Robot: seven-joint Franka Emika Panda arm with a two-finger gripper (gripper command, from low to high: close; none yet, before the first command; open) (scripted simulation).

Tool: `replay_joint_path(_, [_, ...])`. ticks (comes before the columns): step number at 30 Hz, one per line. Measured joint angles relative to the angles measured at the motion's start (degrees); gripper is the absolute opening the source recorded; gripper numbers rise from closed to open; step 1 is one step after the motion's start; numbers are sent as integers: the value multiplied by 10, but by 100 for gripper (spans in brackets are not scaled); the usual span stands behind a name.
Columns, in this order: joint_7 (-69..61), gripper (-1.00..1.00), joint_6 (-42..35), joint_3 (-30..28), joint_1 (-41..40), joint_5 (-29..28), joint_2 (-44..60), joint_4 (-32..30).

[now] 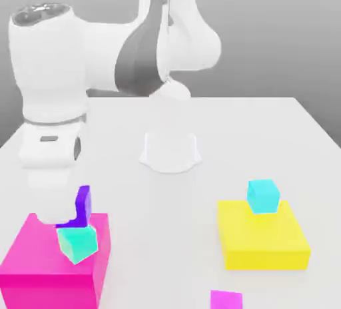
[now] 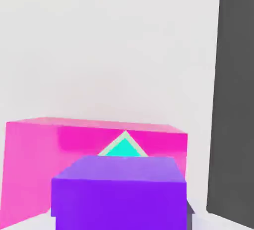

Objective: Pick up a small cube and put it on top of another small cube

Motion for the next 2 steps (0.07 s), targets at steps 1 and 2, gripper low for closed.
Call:
replay_joint_path(1, [0,100,0,0,0,0,0,0])
replay_joint_path(2, [0,100,0,0,0,0,0,0])
